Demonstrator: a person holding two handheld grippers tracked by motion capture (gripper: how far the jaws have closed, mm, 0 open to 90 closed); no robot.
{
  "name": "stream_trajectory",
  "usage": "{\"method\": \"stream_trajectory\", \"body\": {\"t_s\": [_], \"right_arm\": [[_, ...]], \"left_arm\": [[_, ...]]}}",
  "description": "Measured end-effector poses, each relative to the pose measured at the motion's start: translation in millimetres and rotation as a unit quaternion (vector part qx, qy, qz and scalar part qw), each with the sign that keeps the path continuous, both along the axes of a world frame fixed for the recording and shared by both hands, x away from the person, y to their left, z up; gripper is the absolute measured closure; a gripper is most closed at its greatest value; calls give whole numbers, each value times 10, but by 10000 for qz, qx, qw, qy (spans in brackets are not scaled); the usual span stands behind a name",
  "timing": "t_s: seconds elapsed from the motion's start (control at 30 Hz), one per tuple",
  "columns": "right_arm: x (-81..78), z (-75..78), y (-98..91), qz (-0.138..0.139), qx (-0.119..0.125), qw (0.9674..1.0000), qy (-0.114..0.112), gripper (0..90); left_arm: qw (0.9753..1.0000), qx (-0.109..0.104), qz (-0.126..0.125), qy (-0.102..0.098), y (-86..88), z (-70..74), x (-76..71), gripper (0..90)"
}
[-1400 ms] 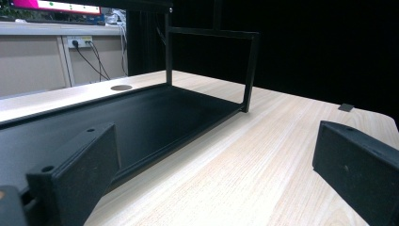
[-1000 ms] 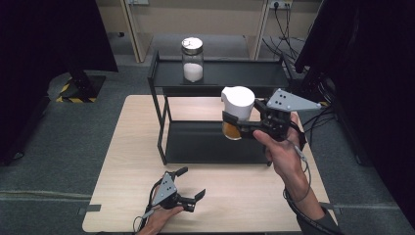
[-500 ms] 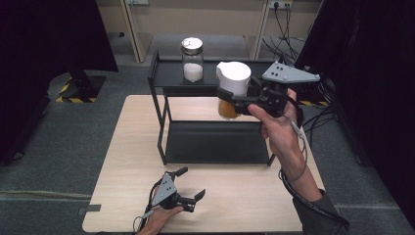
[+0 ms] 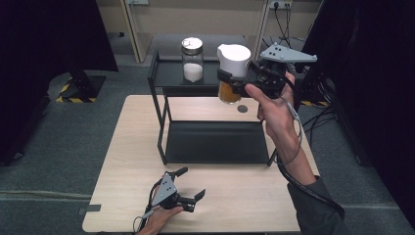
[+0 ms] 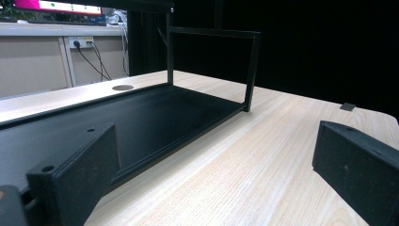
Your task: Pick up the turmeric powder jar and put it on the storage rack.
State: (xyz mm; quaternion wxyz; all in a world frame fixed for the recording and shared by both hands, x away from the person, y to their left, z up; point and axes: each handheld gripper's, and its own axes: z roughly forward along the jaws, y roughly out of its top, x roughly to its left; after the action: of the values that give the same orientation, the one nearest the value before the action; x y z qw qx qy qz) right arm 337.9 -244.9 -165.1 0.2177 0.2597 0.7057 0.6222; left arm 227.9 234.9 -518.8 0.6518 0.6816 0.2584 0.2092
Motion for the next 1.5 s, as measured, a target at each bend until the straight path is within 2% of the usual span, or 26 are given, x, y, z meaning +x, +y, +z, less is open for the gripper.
{"method": "stream_trajectory", "body": {"t_s": [0.57,0.87,1.07,1.5], "right_arm": [[272,63,242,-610,-83,9981,21,309],[442,-10,301,-915,24,9958,52,309],[510,-46,366,-1108,-39,9938,19,309],[613,-162,534,-1259,-15,9920,-109,309]], "left_arm": [[10000,7,-14,-3,3,1,-4,6],[10000,-5,-13,-7,2,-2,-7,7],[10000,7,-20,-1,-1,-5,-6,8],[10000,11,-36,-17,-2,-4,-12,8]]}}
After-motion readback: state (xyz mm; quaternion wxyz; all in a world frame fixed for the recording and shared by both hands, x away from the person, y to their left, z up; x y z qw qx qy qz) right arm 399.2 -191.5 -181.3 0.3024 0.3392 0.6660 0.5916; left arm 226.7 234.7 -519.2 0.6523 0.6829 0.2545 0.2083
